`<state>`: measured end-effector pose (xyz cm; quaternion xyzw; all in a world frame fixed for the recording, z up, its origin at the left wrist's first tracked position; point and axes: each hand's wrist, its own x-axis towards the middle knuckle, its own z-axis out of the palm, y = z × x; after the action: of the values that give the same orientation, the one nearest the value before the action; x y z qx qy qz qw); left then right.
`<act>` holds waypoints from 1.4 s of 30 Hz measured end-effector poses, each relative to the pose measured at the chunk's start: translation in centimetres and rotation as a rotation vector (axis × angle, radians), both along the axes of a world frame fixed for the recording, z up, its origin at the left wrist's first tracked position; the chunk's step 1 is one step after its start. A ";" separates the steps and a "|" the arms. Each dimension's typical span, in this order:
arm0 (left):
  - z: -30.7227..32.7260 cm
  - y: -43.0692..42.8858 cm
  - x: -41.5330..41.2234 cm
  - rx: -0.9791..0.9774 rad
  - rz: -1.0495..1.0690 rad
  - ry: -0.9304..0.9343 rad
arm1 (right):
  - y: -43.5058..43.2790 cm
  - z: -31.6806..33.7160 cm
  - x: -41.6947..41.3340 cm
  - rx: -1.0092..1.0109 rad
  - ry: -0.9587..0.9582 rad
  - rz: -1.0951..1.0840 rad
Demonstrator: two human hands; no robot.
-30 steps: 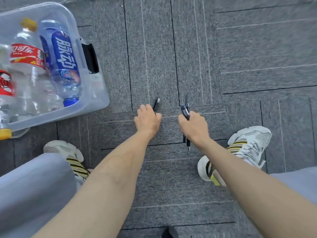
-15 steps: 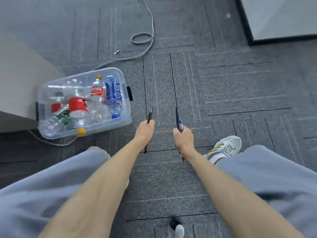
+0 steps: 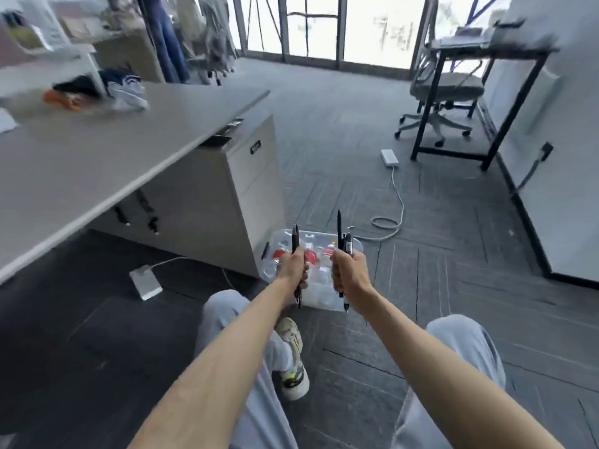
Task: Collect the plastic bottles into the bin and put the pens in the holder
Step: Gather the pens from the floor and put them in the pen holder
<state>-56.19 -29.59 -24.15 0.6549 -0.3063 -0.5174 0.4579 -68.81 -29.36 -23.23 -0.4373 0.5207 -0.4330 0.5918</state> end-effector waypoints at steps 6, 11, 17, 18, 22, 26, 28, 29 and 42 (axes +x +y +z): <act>7.3 6.5 9.3 -0.221 0.190 0.072 | 2.9 6.6 10.0 -0.080 -0.144 0.152; 12.7 10.9 17.4 -0.343 0.358 0.072 | 5.5 11.4 18.3 -0.177 -0.122 0.325; 16.9 16.2 25.7 -0.391 0.562 -0.016 | 9.3 15.3 28.0 -0.233 -0.214 0.552; 17.5 17.2 26.9 -0.402 0.591 -0.028 | 10.1 15.8 29.6 -0.222 -0.232 0.587; 19.4 22.6 31.6 -0.448 0.716 -0.061 | 13.7 17.4 35.8 -0.172 -0.267 0.737; 21.0 28.3 36.3 -0.469 0.846 -0.118 | 17.8 18.8 42.0 -0.197 -0.286 0.884; 21.9 30.7 38.2 -0.473 0.906 -0.140 | 19.7 19.5 45.0 -0.205 -0.299 0.955; 22.2 31.8 39.1 -0.477 0.934 -0.147 | 20.7 19.8 46.6 -0.204 -0.305 0.987; 31.0 42.5 56.6 -0.564 1.371 -0.405 | 31.5 26.2 67.3 -0.428 -0.442 1.072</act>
<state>0.42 12.94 6.85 0.6386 -0.0300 0.1100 0.7610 -1.47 2.13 2.93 -0.6470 -0.0050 -0.2505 0.7201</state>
